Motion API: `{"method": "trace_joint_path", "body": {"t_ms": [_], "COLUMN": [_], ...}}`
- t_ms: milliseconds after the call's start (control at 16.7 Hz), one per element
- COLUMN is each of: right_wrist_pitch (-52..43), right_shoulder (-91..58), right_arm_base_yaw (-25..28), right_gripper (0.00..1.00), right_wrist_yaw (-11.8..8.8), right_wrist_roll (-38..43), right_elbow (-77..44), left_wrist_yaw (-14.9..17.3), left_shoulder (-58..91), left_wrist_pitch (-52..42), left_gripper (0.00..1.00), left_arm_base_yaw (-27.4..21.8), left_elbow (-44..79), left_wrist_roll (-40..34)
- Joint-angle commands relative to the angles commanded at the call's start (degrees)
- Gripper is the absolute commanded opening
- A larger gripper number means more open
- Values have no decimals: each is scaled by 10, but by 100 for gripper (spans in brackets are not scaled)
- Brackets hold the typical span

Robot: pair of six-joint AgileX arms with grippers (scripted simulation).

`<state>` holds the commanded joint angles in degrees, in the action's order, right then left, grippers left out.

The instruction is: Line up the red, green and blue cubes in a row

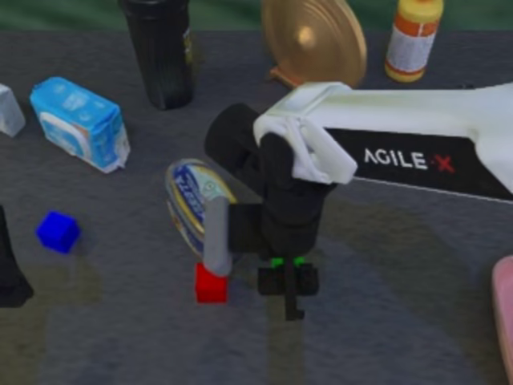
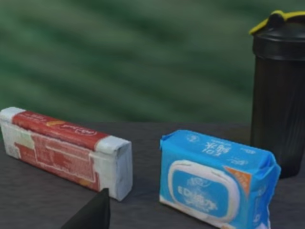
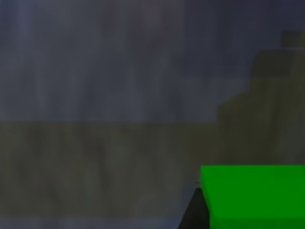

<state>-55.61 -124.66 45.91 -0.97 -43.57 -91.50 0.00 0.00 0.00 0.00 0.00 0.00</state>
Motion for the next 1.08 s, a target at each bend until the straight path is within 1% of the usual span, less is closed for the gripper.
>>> {"method": "trace_joint_path", "body": {"t_ms": [360, 420, 960, 1080], "right_wrist_pitch": [0, 0, -2, -23], "right_shoulder": [0, 0, 1, 6], "right_arm_base_yaw": [0, 0, 0, 3], "right_gripper": [98, 100, 100, 100], "right_wrist_yaw": [0, 0, 0, 0], "right_wrist_roll": [0, 0, 0, -3], "right_elbow": [0, 0, -2, -21], "left_wrist_yaw": [0, 0, 0, 0], "left_shoulder": [0, 0, 0, 0], "left_wrist_pitch": [0, 0, 0, 0], "left_gripper": [100, 100, 100, 100], "left_arm_base_yaw": [0, 0, 0, 0], "left_elbow": [0, 0, 0, 0], "left_wrist_roll": [0, 0, 0, 0]}}
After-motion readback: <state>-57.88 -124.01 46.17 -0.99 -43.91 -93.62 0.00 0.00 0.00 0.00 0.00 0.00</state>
